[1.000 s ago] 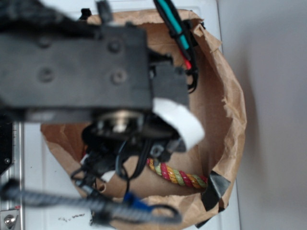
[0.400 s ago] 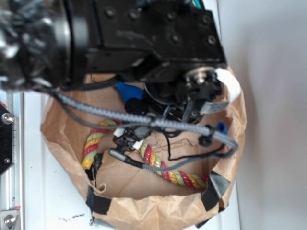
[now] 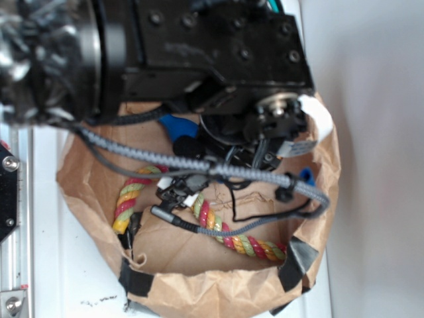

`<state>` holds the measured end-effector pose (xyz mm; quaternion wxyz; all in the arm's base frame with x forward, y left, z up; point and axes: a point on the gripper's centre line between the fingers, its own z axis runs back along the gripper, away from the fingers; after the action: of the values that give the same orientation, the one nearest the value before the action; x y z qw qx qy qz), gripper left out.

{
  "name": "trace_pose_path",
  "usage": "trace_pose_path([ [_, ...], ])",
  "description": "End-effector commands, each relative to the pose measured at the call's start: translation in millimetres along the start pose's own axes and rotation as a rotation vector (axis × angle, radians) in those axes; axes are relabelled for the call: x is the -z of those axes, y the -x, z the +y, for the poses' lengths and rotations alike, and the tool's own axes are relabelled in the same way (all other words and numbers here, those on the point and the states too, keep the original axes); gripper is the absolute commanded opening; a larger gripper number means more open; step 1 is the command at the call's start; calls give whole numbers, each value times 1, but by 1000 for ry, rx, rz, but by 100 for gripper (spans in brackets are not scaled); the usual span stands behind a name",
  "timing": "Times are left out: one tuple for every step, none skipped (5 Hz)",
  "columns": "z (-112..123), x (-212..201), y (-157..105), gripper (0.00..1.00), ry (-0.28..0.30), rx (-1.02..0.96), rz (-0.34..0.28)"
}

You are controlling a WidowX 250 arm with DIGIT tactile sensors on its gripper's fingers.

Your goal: Grab the blue bottle.

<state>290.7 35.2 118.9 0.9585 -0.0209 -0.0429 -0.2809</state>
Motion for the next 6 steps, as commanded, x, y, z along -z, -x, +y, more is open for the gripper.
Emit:
trace_pose_path([
  [-4, 0, 0, 100, -63, 13, -170],
  [-16, 1, 15, 100, -76, 51, -212],
  [-20, 12, 21, 100, -113, 64, -185],
  [-17, 12, 15, 100, -124, 34, -152],
  [-7, 10, 5, 100, -114, 15, -126],
  [0, 18, 0, 100, -152, 25, -119],
])
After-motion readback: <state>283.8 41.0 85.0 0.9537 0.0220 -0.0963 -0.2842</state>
